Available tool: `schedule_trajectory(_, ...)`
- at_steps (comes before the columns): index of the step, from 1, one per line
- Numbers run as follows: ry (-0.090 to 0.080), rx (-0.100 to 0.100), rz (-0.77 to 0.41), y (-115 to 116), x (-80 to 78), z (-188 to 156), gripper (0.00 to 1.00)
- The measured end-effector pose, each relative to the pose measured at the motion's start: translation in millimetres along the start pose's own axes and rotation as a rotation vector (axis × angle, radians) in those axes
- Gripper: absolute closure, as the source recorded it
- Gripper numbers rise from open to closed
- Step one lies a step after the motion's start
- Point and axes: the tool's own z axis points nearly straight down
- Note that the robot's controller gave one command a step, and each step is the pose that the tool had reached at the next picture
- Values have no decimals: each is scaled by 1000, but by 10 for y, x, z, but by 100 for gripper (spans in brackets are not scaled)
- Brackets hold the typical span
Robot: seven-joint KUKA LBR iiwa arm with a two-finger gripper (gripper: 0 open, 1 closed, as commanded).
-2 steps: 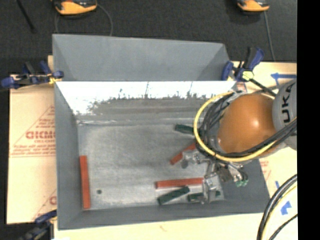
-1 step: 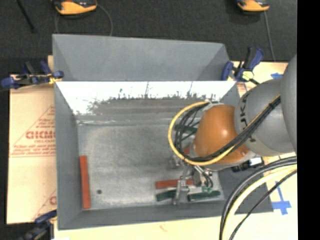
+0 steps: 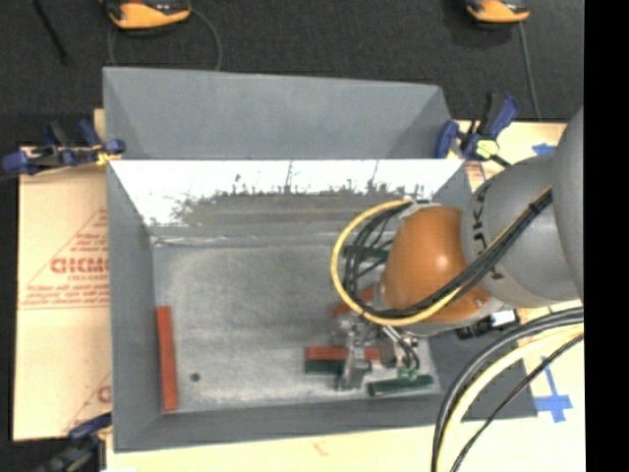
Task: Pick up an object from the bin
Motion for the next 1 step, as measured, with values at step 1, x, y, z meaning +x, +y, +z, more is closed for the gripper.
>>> schedule_trajectory(1, -5, 0, 9, -35, 21, -1558, 100)
